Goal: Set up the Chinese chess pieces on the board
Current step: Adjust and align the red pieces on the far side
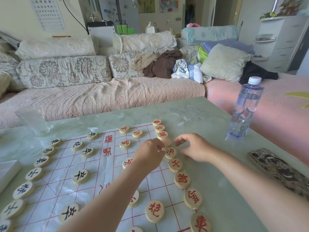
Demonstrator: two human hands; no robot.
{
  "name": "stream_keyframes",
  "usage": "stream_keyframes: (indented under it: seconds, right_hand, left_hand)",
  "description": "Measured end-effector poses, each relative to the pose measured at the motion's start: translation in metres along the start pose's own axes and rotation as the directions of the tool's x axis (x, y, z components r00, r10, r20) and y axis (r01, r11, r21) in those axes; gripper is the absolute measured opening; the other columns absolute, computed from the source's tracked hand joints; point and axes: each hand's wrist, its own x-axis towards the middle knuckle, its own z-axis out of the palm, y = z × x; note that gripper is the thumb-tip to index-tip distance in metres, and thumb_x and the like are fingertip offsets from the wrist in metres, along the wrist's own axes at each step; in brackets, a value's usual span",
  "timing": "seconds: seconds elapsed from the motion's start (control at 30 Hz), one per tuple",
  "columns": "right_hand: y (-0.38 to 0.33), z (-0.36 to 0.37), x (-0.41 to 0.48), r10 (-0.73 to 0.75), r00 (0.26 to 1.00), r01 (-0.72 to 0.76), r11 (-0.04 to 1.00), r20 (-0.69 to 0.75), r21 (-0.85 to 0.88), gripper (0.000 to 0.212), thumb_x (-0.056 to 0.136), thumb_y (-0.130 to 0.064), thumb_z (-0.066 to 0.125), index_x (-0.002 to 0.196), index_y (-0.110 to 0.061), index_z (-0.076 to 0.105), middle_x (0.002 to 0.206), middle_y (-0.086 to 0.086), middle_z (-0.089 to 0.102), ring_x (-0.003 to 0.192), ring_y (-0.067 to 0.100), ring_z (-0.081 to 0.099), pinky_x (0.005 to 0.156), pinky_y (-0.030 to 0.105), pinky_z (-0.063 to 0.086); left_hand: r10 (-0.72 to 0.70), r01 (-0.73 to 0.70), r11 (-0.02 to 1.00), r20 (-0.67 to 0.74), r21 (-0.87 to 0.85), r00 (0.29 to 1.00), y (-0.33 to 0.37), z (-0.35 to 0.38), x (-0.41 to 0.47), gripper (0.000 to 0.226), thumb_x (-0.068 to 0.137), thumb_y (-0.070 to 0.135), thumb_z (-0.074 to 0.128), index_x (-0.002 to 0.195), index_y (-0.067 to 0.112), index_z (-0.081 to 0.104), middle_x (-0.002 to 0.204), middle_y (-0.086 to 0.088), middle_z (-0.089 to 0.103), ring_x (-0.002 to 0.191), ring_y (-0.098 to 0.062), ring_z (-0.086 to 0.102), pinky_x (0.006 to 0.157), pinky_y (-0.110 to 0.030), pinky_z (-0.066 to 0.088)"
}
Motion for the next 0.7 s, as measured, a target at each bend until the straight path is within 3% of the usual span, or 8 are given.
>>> stream_keyframes:
  seconds: [0.1,0.3,0.57,0.7]
  right_hand:
    - [0.003,0.011,-0.015,-0.008,0.999,0.009,1.0,-0.033,0.009,0.033,0.086,-0.014,0.072,0.1,-0.043,0.065,0.105,-0.022,0.068,0.103,-0.001,0.062,0.093,0.022,0.048]
    - [0.001,0.017,-0.018,-0.025,0.998,0.026,0.999,-0.066,0.023,0.033,0.082,-0.027,0.079,0.095,-0.051,0.061,0.103,-0.026,0.066,0.104,-0.002,0.061,0.095,0.026,0.047]
    - [0.004,0.017,-0.009,-0.034,0.997,0.038,0.998,-0.07,0.055,0.033,0.087,-0.018,0.073,0.101,-0.046,0.065,0.101,-0.019,0.069,0.101,0.003,0.063,0.09,0.024,0.047]
    - [0.004,0.017,-0.007,-0.011,0.997,0.018,0.996,-0.079,0.083,0.028,0.085,-0.025,0.075,0.102,-0.045,0.066,0.1,-0.019,0.068,0.098,0.0,0.062,0.085,0.023,0.046]
  left_hand:
    - [-0.028,0.028,1.0,0.038,0.0,0.999,0.004,0.001,-0.011,0.024,0.089,0.029,0.057,0.113,0.03,0.063,0.108,0.014,0.067,0.094,-0.014,0.062,0.08,-0.033,0.055]
    - [-0.035,0.035,0.999,0.043,0.004,0.998,0.008,0.002,-0.019,0.034,0.089,0.026,0.056,0.122,0.033,0.061,0.112,0.016,0.068,0.1,-0.013,0.062,0.081,-0.034,0.056]
    - [-0.057,0.057,0.998,0.021,0.007,0.998,0.006,0.008,-0.018,0.033,0.089,0.025,0.056,0.121,0.029,0.059,0.113,0.009,0.063,0.099,-0.014,0.059,0.083,-0.032,0.054]
    - [-0.049,0.047,0.998,0.041,0.038,0.998,0.007,0.007,-0.016,0.042,0.091,0.025,0.053,0.133,0.028,0.051,0.122,0.007,0.058,0.099,-0.017,0.059,0.078,-0.032,0.055]
